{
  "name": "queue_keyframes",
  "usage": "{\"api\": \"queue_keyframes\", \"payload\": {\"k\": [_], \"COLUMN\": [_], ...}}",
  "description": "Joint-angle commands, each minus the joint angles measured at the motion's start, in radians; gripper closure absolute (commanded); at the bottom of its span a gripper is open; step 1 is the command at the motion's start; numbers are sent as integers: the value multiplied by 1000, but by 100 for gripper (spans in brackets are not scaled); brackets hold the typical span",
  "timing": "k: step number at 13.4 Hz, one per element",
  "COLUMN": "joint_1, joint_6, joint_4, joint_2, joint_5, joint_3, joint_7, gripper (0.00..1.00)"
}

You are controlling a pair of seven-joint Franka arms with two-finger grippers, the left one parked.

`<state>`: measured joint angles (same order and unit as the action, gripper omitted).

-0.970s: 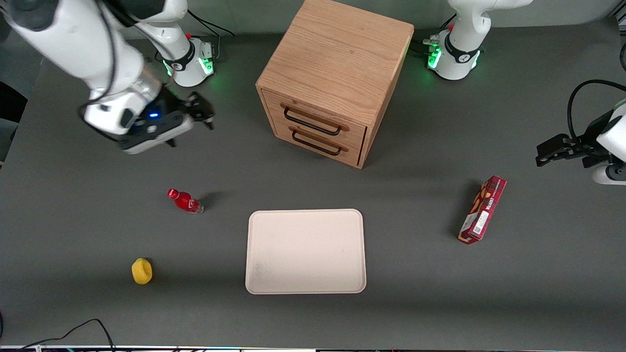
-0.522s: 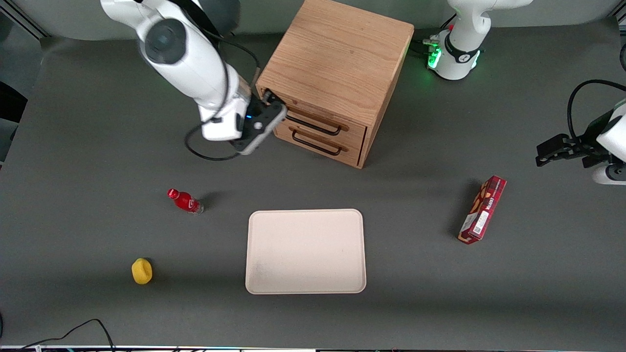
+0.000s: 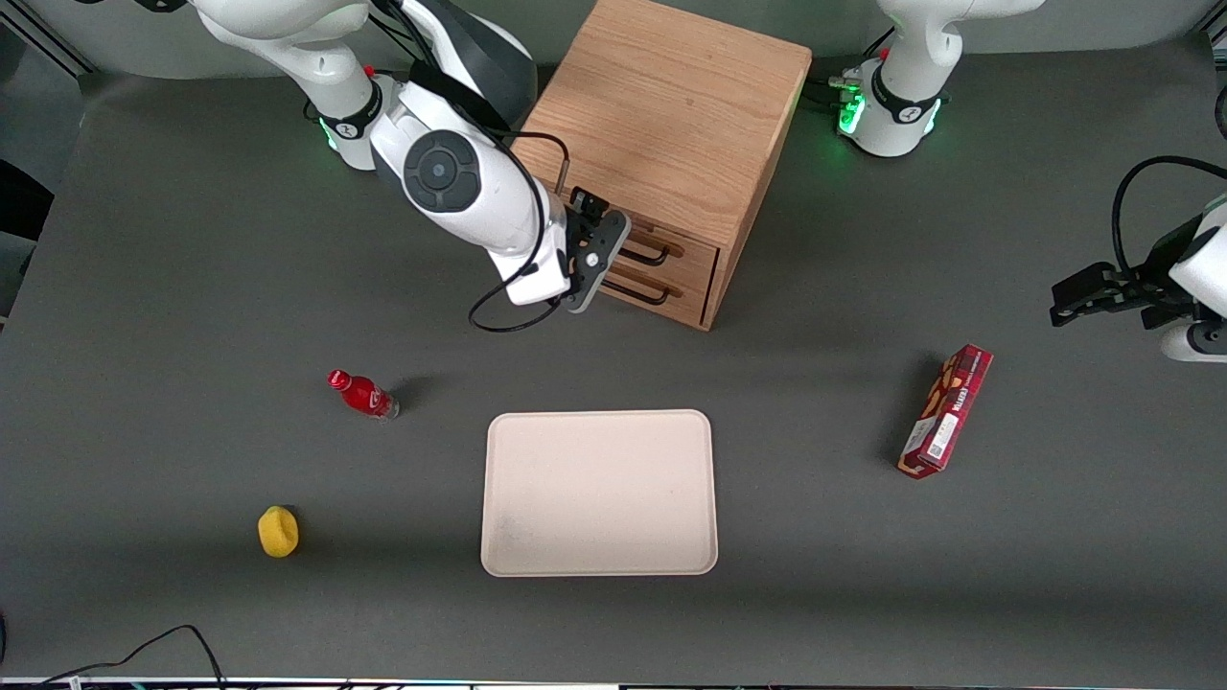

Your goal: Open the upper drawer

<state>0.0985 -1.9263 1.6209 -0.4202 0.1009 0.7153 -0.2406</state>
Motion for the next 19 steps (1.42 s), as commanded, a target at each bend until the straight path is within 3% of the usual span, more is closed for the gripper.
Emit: {"api": "queue_keyframes", "payload": {"k": [1, 3, 9, 11, 19], "joint_1": [24, 27, 50, 50, 52], "joint_6": [-5, -13, -75, -98, -132], "joint_4": [-10, -4, 5, 5, -30], "joint_2": [-11, -22, -58, -78, -95], "joint_5": [-15, -68, -105, -159, -181], "joint_3": [0, 1, -11, -14, -129], "joint_7": [-16, -17, -28, -34, -155], "gripper": [0, 0, 0, 0, 0]}}
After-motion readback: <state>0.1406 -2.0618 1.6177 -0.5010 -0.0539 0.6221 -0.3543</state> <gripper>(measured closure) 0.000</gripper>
